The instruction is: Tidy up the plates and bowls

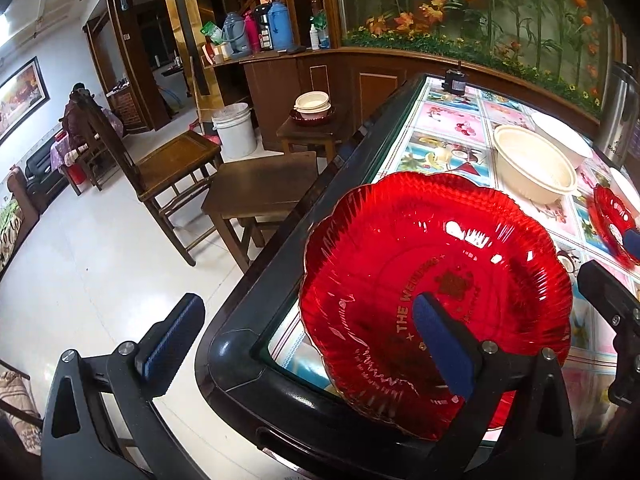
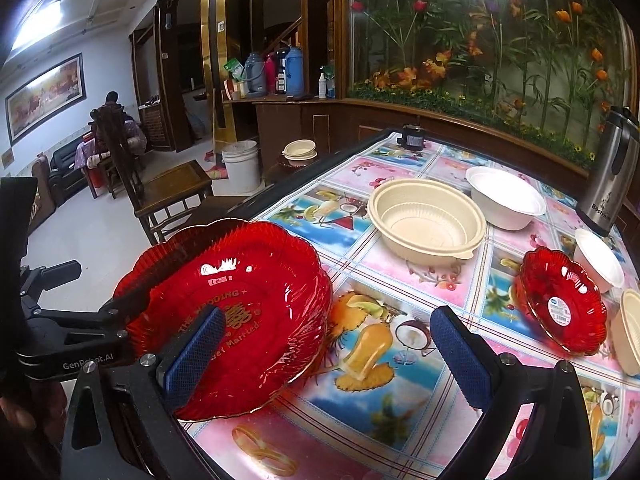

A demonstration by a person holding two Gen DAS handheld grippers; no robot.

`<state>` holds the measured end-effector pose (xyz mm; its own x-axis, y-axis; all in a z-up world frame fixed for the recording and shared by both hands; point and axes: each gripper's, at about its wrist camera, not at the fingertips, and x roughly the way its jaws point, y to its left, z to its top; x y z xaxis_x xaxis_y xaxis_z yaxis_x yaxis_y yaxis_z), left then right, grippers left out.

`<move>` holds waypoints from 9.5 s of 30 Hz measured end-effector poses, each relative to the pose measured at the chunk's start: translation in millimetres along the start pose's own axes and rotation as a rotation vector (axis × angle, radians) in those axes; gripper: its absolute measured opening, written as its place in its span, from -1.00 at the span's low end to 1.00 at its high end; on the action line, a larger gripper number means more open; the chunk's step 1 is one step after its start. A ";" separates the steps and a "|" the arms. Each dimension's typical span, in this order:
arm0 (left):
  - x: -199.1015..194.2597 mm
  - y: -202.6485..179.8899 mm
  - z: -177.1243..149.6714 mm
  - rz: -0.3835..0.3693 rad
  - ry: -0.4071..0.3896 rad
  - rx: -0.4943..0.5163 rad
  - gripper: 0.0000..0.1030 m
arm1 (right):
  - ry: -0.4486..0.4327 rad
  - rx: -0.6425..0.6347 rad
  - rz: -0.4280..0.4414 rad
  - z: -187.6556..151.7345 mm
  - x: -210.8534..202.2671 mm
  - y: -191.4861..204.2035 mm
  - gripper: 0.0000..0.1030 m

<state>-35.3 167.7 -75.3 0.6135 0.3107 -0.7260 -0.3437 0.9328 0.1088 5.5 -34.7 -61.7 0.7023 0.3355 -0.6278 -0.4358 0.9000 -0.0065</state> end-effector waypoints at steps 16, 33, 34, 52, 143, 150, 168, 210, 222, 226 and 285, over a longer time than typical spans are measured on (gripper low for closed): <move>41.1 -2.8 -3.9 -0.033 0.136 -0.009 1.00 | 0.115 0.057 0.009 -3.6 48.5 0.1 0.89; 47.7 -34.1 0.9 -0.109 0.153 0.086 0.74 | 0.245 0.133 0.077 -10.6 91.8 -2.7 -0.59; 48.1 -34.8 1.8 -0.115 0.156 0.086 0.74 | 0.243 0.139 0.069 -10.8 91.1 -4.3 -0.59; 25.3 -70.8 -5.1 -0.151 0.152 0.161 0.50 | 0.274 0.287 0.062 -27.1 63.1 -60.6 -0.58; -27.2 -89.1 25.1 -0.283 0.132 0.094 -0.49 | 0.133 0.420 0.132 -12.9 -5.8 -87.1 -0.71; -5.3 -67.5 17.0 -0.253 0.192 0.064 -0.49 | 0.219 0.350 0.127 -15.0 17.7 -56.6 -0.66; -34.6 -33.6 35.7 -0.192 0.077 0.028 0.22 | 0.093 0.304 0.050 3.2 -10.3 -95.0 0.17; 117.0 -212.1 142.6 -0.085 0.346 -0.081 0.42 | -0.155 0.584 0.003 -39.4 -16.8 -222.2 0.53; 76.1 -268.3 98.7 -0.252 0.363 0.107 -0.36 | -0.171 0.673 -0.104 -47.2 -20.8 -245.9 0.53; 50.0 -283.3 74.6 -0.315 0.376 0.171 -0.35 | -0.164 0.730 -0.098 -53.0 -22.1 -263.7 0.52; -6.4 -280.6 16.0 -0.390 0.193 0.323 -0.64 | 0.044 0.665 -0.037 -90.3 -14.9 -252.5 -0.80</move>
<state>68.6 -93.1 -90.2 0.4994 -0.0805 -0.8626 0.1382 0.9903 -0.0124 54.3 -292.0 -121.0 0.6806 0.3022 -0.6674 0.0379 0.8952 0.4440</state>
